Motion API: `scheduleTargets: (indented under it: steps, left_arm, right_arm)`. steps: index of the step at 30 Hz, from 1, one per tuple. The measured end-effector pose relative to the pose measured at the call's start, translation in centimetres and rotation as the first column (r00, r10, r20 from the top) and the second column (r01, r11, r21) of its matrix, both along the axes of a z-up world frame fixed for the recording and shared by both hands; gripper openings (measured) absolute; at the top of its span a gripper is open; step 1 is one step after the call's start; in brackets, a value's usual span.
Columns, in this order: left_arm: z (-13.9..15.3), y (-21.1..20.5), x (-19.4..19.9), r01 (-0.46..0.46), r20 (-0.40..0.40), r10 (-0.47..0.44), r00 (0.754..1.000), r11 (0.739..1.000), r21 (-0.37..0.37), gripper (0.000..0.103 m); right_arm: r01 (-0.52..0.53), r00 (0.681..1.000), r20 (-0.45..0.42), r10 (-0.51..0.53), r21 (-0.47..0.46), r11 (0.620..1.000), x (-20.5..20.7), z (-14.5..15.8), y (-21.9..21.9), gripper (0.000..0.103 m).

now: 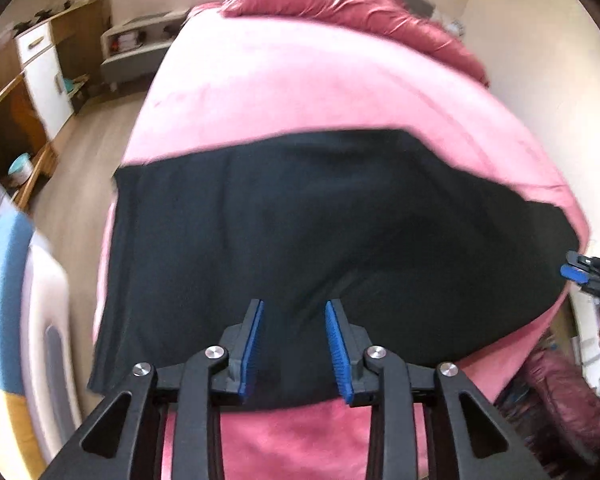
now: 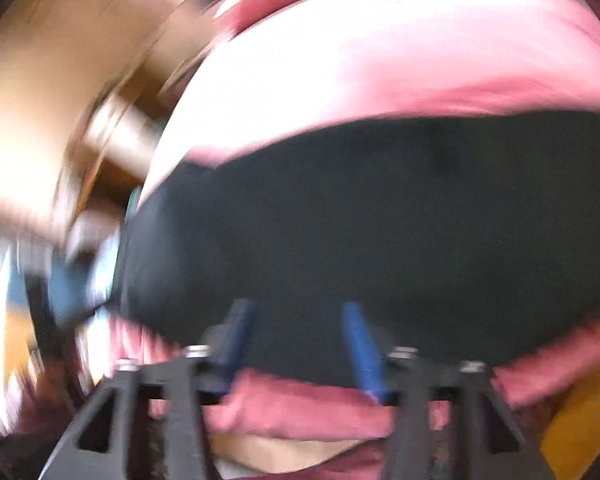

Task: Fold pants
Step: 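Grasp the folded pants edge with the left gripper while the right gripper grasps the leg end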

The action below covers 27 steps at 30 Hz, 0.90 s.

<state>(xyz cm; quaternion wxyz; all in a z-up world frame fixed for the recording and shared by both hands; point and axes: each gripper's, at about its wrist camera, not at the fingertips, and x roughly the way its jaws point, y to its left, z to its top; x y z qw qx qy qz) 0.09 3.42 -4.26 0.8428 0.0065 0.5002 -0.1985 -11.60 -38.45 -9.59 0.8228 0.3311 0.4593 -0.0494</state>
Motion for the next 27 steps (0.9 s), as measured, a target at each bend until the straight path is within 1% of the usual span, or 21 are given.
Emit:
scheduleTargets:
  steps: [1,2,3,4,5,7,8,9,10,11,14,15,19,21,22,23,24,26,27]
  left_arm:
    - [0.4,-0.6,0.2,0.016,0.013,-0.015,1.0,1.0,-0.011,0.034]
    - [0.8,-1.2,0.5,0.031,0.021,-0.031,0.999,0.999,-0.023,0.035]
    - [0.9,-1.8,0.8,0.042,0.021,-0.042,0.999,0.999,-0.032,0.035]
    - [1.0,-2.7,1.1,0.055,0.012,-0.054,0.998,0.998,-0.039,0.035]
    - [1.1,-3.5,1.2,0.06,0.007,-0.06,0.998,0.997,-0.041,0.035]
    - [1.1,-5.3,1.7,0.08,-0.004,-0.08,0.997,0.996,-0.047,0.035]
    - [0.8,-5.4,1.6,0.084,-0.007,-0.084,0.996,0.995,-0.046,0.035]
    - [0.8,-6.3,1.7,0.09,-0.013,-0.091,0.996,0.995,-0.044,0.035]
    - [0.7,-7.0,1.9,0.097,-0.017,-0.098,0.995,0.994,-0.047,0.035]
    - [0.7,-7.5,1.7,0.104,-0.021,-0.105,0.994,0.993,-0.051,0.035]
    - [0.3,-8.9,1.6,0.126,-0.035,-0.127,0.991,0.991,-0.044,0.035]
    - [0.3,-8.4,1.0,0.133,-0.04,-0.134,0.99,0.99,-0.042,0.035]
    - [-0.6,-9.1,0.6,0.154,-0.067,-0.156,0.986,0.988,-0.024,0.035]
    - [-0.8,-9.4,0.4,0.155,-0.079,-0.156,0.985,0.988,-0.019,0.035]
    - [-0.9,-9.6,0.3,0.156,-0.082,-0.157,0.984,0.988,-0.017,0.035]
    - [-0.9,-9.7,0.3,0.156,-0.082,-0.157,0.984,0.988,-0.015,0.035]
    - [-1.0,-9.9,0.3,0.157,-0.083,-0.157,0.984,0.988,-0.01,0.035]
    - [-1.2,-10.3,0.2,0.159,-0.085,-0.16,0.983,0.987,-0.011,0.035]
    - [-1.3,-10.5,0.2,0.161,-0.087,-0.162,0.983,0.987,-0.016,0.035]
  right_arm:
    - [0.133,0.991,0.01,-0.133,0.005,0.991,-2.2,0.1,-3.6,0.059]
    - [0.211,0.977,0.019,-0.211,0.011,0.978,-3.5,0.1,-5.7,0.059]
    - [0.307,0.951,0.026,-0.307,0.025,0.951,-5.1,-0.1,-8.3,0.059]
    - [0.395,0.917,0.034,-0.397,0.05,0.917,-6.7,-0.5,-11.0,0.058]
    - [0.435,0.898,0.041,-0.438,0.067,0.898,-7.5,-0.9,-12.3,0.058]
    - [0.526,0.846,0.039,-0.532,0.109,0.844,-8.6,-2.1,-15.9,0.058]
    - [0.541,0.834,0.043,-0.551,0.136,0.83,-8.7,-2.4,-17.1,0.057]
    - [0.562,0.818,0.043,-0.574,0.154,0.813,-8.7,-3.0,-18.2,0.053]
    - [0.59,0.798,0.033,-0.602,0.158,0.792,-8.7,-3.6,-19.2,0.053]
    - [0.599,0.79,0.032,-0.612,0.17,0.782,-8.6,-4.2,-19.6,0.053]
    - [0.618,0.773,0.03,-0.634,0.189,0.763,-8.2,-5.4,-20.9,0.052]
    - [0.624,0.766,0.041,-0.642,0.195,0.757,-8.3,-5.6,-21.2,0.052]
    - [0.649,0.73,0.079,-0.679,0.233,0.724,-8.4,-6.2,-22.5,0.052]
    - [0.649,0.72,0.091,-0.688,0.262,0.714,-8.5,-6.7,-23.1,0.052]
    - [0.648,0.721,0.094,-0.686,0.258,0.717,-8.3,-6.6,-23.5,0.048]
    - [0.644,0.73,0.093,-0.677,0.24,0.727,-8.6,-6.6,-23.6,0.041]
    - [0.636,0.744,0.082,-0.663,0.217,0.741,-8.1,-6.4,-23.9,0.024]
    - [0.618,0.768,0.076,-0.636,0.17,0.768,-7.3,-5.9,-23.9,0.018]
    - [0.601,0.786,0.083,-0.612,0.128,0.789,-6.8,-5.1,-23.6,0.017]
